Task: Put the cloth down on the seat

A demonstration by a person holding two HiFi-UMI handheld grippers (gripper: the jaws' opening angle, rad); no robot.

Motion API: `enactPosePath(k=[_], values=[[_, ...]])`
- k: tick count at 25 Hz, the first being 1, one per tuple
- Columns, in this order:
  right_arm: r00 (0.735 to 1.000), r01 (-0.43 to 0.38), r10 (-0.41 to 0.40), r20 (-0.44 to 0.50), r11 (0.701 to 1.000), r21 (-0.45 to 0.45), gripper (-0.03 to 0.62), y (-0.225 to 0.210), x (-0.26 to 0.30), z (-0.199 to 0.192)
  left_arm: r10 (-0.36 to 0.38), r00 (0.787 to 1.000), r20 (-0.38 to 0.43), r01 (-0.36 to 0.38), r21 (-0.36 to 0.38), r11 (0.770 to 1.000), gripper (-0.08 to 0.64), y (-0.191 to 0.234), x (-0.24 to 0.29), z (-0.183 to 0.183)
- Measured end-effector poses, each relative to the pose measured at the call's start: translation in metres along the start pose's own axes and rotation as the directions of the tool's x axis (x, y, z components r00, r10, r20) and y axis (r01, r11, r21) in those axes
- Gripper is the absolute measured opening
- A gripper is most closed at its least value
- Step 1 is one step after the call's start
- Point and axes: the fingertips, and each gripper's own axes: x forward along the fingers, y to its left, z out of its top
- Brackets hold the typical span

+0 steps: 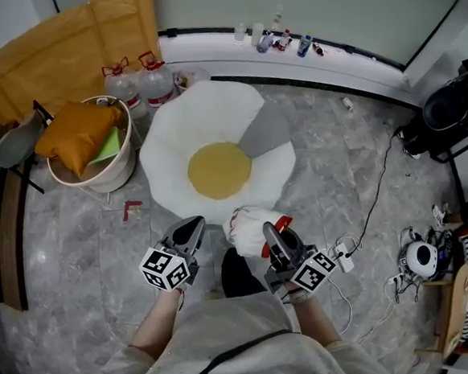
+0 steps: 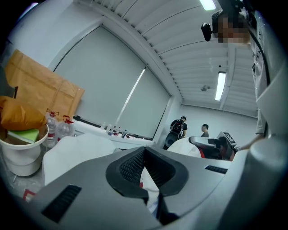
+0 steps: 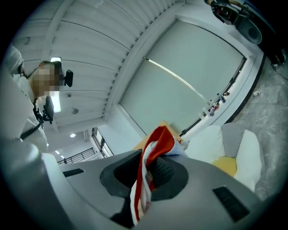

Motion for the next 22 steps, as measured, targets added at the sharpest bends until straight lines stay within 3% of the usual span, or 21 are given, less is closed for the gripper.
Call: enactPosePath(k=[12, 22], values=[[0.987, -0.102, 0.102, -0.121, 0.995, 0.006, 0.054, -0.07, 0.09, 0.043, 0.059, 0.998, 0.022, -0.058, -0.03, 0.998, 0.014, 0.074, 0.107, 0.033], [0.973, -0.169, 0.164, -0.164, 0.986, -0.015, 0.054, -0.113, 0.165, 0.078, 0.122, 0.992, 0.03, -0.121, -0.049, 0.991, 0.014, 0.125, 0.154, 0.041]])
